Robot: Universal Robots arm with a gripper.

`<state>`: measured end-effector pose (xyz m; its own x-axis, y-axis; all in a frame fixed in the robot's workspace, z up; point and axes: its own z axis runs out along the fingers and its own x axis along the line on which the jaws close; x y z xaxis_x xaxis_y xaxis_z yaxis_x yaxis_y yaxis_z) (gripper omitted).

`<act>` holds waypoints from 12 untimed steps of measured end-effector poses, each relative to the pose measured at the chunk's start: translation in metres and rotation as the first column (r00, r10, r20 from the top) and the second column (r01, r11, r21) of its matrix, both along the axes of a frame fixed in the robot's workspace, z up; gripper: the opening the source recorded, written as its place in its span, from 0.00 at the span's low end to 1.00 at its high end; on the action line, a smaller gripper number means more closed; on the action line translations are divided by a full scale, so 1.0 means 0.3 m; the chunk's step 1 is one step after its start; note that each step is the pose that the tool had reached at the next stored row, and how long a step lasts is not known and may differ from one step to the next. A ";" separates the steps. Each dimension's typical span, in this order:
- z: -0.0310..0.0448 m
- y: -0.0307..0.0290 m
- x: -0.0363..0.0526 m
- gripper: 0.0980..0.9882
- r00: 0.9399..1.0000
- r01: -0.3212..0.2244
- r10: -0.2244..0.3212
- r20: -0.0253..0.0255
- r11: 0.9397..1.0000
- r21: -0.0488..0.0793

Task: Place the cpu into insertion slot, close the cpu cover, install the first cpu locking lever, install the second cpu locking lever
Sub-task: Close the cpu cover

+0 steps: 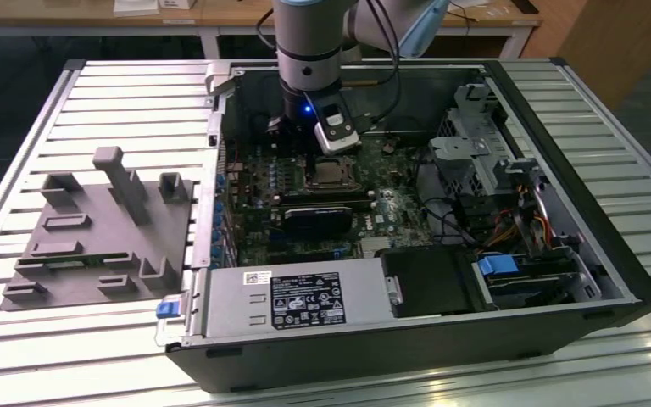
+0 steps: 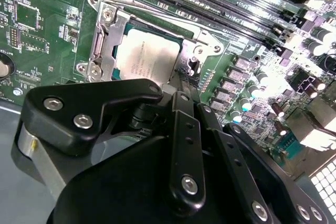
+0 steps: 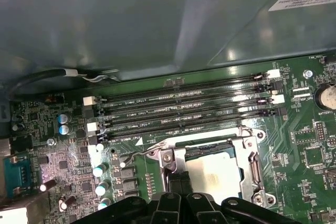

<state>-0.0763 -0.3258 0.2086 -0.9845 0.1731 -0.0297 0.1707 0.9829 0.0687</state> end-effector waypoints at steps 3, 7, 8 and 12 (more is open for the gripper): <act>-0.002 0.000 0.000 0.00 1.000 0.000 0.000 0.000 1.000 0.003; -0.005 0.000 0.000 0.00 1.000 0.000 0.000 0.000 1.000 0.016; -0.005 0.000 0.000 0.00 1.000 0.000 0.000 0.000 1.000 0.018; -0.010 -0.002 0.000 0.00 1.000 0.000 0.000 0.000 1.000 0.022</act>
